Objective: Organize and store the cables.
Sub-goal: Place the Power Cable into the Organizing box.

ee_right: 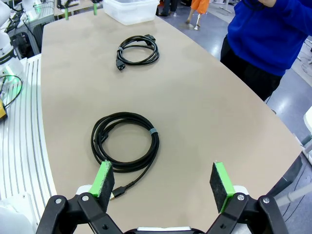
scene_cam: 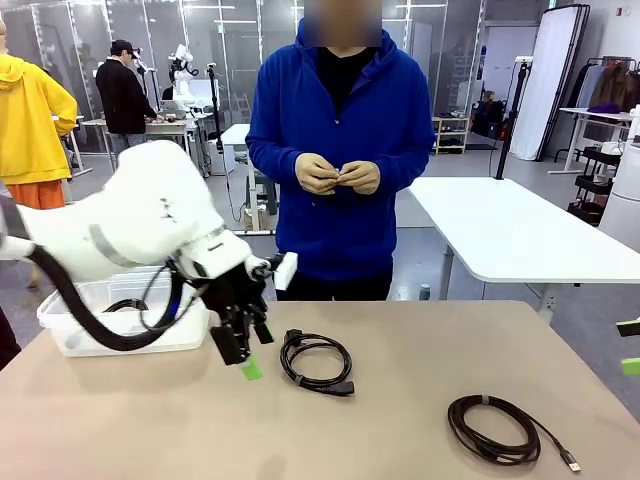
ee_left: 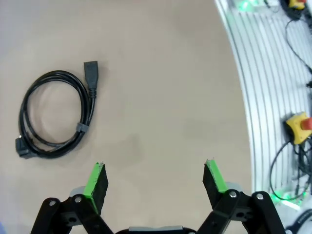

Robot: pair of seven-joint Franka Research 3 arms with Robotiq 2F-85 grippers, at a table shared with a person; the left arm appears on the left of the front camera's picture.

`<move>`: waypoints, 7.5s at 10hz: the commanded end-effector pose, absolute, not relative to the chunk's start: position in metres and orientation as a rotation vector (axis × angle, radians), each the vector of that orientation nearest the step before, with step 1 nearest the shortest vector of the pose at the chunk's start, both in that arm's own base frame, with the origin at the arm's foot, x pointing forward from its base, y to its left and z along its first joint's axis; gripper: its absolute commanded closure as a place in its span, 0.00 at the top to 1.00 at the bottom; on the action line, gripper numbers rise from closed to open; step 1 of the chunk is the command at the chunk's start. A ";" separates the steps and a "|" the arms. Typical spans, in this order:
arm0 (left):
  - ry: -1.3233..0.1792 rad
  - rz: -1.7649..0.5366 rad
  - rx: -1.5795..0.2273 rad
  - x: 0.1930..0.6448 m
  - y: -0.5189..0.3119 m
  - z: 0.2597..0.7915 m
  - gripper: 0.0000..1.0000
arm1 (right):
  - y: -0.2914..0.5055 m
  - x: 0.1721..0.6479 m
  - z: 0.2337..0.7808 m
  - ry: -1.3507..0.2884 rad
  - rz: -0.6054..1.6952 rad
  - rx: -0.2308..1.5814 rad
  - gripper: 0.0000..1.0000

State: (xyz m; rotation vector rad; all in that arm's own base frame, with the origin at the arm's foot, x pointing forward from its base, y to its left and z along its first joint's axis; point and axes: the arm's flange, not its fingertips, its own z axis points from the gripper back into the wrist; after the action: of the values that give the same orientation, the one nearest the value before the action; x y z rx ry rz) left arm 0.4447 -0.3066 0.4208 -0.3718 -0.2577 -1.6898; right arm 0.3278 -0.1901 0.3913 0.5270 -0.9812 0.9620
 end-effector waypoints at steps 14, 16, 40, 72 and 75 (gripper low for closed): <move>-0.048 -1.604 -0.046 0.524 -0.395 0.377 0.99 | -0.189 0.326 0.393 -0.969 0.955 0.535 1.00; -0.017 -1.608 0.000 0.530 -0.411 0.365 0.99 | -0.189 0.326 0.393 -0.969 0.955 0.535 1.00; -0.073 -2.042 -0.018 0.518 -0.392 0.314 0.99 | -0.189 0.326 0.393 -0.969 0.955 0.535 1.00; -0.300 -1.819 0.190 0.540 -0.270 0.548 0.19 | -0.189 0.326 0.393 -0.969 0.955 0.535 1.00; -0.356 -1.568 0.286 0.549 -0.187 0.566 0.19 | -0.189 0.326 0.393 -0.969 0.955 0.535 1.00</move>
State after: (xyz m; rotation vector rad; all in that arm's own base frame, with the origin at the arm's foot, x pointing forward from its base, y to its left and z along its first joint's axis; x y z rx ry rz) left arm 0.5659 -0.1934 0.5856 0.2751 -0.3329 -1.6378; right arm 0.3274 -0.1902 0.3914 0.5291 -0.9814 0.9618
